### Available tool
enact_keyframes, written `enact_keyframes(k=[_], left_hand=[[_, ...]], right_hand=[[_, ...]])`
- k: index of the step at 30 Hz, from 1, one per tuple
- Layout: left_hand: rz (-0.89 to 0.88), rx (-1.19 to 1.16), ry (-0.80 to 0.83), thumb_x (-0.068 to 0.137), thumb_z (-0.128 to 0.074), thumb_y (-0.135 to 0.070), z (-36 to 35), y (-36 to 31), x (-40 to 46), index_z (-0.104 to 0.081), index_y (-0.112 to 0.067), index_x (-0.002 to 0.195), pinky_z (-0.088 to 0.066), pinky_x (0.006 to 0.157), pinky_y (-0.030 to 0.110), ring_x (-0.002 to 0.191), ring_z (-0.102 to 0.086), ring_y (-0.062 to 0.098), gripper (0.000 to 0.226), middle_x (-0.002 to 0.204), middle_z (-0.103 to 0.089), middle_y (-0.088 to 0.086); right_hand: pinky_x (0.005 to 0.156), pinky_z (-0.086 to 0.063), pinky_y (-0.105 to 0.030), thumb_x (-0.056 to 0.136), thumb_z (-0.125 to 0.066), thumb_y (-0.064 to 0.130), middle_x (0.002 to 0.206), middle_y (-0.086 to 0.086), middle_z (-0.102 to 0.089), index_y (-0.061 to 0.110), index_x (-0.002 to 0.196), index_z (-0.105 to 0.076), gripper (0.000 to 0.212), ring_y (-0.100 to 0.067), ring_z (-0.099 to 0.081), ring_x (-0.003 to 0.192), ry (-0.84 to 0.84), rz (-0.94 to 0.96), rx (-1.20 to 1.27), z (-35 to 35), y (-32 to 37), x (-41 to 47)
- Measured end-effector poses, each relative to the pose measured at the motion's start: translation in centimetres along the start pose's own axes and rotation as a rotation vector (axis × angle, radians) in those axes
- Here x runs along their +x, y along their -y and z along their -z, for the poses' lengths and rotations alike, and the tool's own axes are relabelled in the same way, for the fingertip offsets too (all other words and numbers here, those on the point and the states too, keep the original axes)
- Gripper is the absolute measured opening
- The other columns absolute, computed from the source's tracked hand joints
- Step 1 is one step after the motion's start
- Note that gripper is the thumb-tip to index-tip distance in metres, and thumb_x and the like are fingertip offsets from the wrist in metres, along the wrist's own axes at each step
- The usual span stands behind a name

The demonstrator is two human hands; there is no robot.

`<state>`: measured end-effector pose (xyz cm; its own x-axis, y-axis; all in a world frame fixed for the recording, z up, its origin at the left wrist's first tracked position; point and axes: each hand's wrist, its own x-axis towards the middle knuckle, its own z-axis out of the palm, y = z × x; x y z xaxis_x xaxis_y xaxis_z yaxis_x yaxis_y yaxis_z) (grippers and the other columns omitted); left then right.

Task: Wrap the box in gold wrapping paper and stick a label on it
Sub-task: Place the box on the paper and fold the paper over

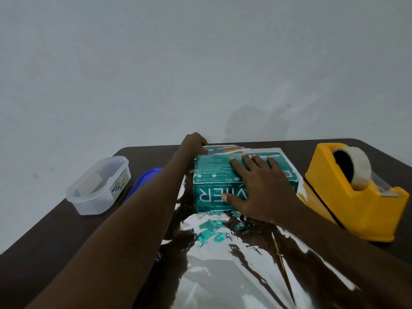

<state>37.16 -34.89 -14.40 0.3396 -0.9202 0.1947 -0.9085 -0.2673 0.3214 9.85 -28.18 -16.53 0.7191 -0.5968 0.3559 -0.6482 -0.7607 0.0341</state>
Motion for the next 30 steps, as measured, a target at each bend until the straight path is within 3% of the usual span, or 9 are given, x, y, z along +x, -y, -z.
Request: enact_keyframes(k=[4, 10, 12, 15, 19, 21, 24, 27, 30], left_hand=[[-0.059, -0.218, -0.070, 0.072, -0.082, -0.014, 2.7, -0.9, -1.2, -0.076, -0.011, 0.093, -0.039, 0.057, 0.018, 0.066, -0.056, 0.010, 0.023, 0.077, -0.068, 0.001], [-0.166, -0.445, 0.000, 0.071, -0.081, 0.001, 7.1, -3.1, -5.0, -0.071, -0.004, 0.097, -0.040, 0.052, 0.013, 0.052, -0.054, 0.000, 0.029, 0.066, -0.068, -0.004], [-0.216, -0.382, 0.052, 0.071, -0.082, 0.000, 7.8, -3.6, -6.2, -0.073, -0.012, 0.094, -0.043, 0.057, 0.016, 0.056, -0.056, 0.002, 0.027, 0.069, -0.069, -0.004], [-0.294, -0.171, 0.059, 0.072, -0.081, -0.007, 7.9, -3.9, -8.7, -0.071, -0.021, 0.070, -0.038, 0.062, 0.023, 0.056, -0.049, 0.003, 0.017, 0.059, -0.062, -0.011], [-0.311, -0.063, -0.063, 0.074, -0.079, -0.010, 7.1, -4.3, -12.3, -0.078, -0.017, 0.099, -0.044, 0.070, 0.019, 0.081, -0.062, 0.008, 0.026, 0.090, -0.074, -0.002], [-0.331, -0.022, -0.105, 0.074, -0.078, -0.009, 6.8, -4.3, -13.7, -0.077, -0.016, 0.101, -0.047, 0.076, 0.022, 0.088, -0.065, 0.013, 0.028, 0.097, -0.074, 0.000], [-0.363, 0.030, -0.173, 0.072, -0.076, -0.008, 6.5, -3.9, -14.8, -0.078, -0.018, 0.096, -0.052, 0.078, 0.032, 0.084, -0.068, 0.019, 0.026, 0.092, -0.075, 0.002], [-0.358, -0.015, -0.227, 0.076, -0.072, -0.007, 6.5, -3.9, -15.7, -0.079, -0.021, 0.091, -0.052, 0.074, 0.027, 0.075, -0.064, 0.008, 0.022, 0.085, -0.076, -0.003], [-0.381, -0.029, -0.218, 0.083, -0.073, -0.027, 6.6, -4.1, -16.4, -0.079, -0.021, 0.086, -0.052, 0.072, 0.027, 0.073, -0.063, 0.006, 0.009, 0.082, -0.075, -0.005]], right_hand=[[0.118, -0.018, -0.055, 0.077, -0.028, 0.083, 0.158, -0.008, -0.030, 0.026, 0.153, -0.021, 0.095, -0.030, -0.026, 0.146, -0.018, 0.001, -0.007, -0.1, -0.1, 0.1], [0.113, -0.029, -0.055, 0.076, -0.035, 0.080, 0.142, -0.009, -0.050, 0.016, 0.142, -0.036, 0.092, -0.031, -0.045, 0.130, -0.073, 0.018, 0.009, 0.1, -0.1, -0.1], [0.110, -0.032, -0.054, 0.077, -0.039, 0.077, 0.132, -0.009, -0.055, 0.013, 0.136, -0.039, 0.087, -0.031, -0.050, 0.123, -0.089, 0.019, 0.022, 0.1, -0.1, -0.1], [0.106, -0.036, -0.052, 0.079, -0.043, 0.069, 0.123, -0.009, -0.058, 0.011, 0.132, -0.040, 0.078, -0.032, -0.053, 0.115, -0.132, 0.029, 0.044, 0.5, -0.1, -0.6], [0.098, -0.039, -0.050, 0.082, -0.038, 0.065, 0.122, -0.010, -0.058, 0.010, 0.133, -0.042, 0.076, -0.032, -0.052, 0.112, -0.132, 0.030, -0.007, 1.0, 0.1, -0.8], [0.094, -0.040, -0.048, 0.081, -0.037, 0.065, 0.120, -0.008, -0.058, 0.013, 0.133, -0.041, 0.074, -0.031, -0.053, 0.110, -0.135, 0.032, -0.002, 1.3, 0.3, -1.0], [0.095, -0.040, -0.048, 0.083, -0.036, 0.063, 0.119, -0.008, -0.059, 0.013, 0.132, -0.043, 0.070, -0.031, -0.053, 0.108, -0.141, 0.039, -0.014, 1.1, 0.1, -1.5], [0.095, -0.042, -0.047, 0.086, -0.038, 0.057, 0.117, -0.010, -0.062, 0.009, 0.129, -0.051, 0.066, -0.032, -0.055, 0.109, -0.136, 0.031, -0.041, 0.9, 0.3, -2.2], [0.086, -0.046, -0.043, 0.084, -0.047, 0.050, 0.095, -0.009, -0.066, 0.009, 0.107, -0.060, 0.049, -0.031, -0.060, 0.091, -0.253, 0.043, -0.031, 1.6, 0.5, -2.6]])
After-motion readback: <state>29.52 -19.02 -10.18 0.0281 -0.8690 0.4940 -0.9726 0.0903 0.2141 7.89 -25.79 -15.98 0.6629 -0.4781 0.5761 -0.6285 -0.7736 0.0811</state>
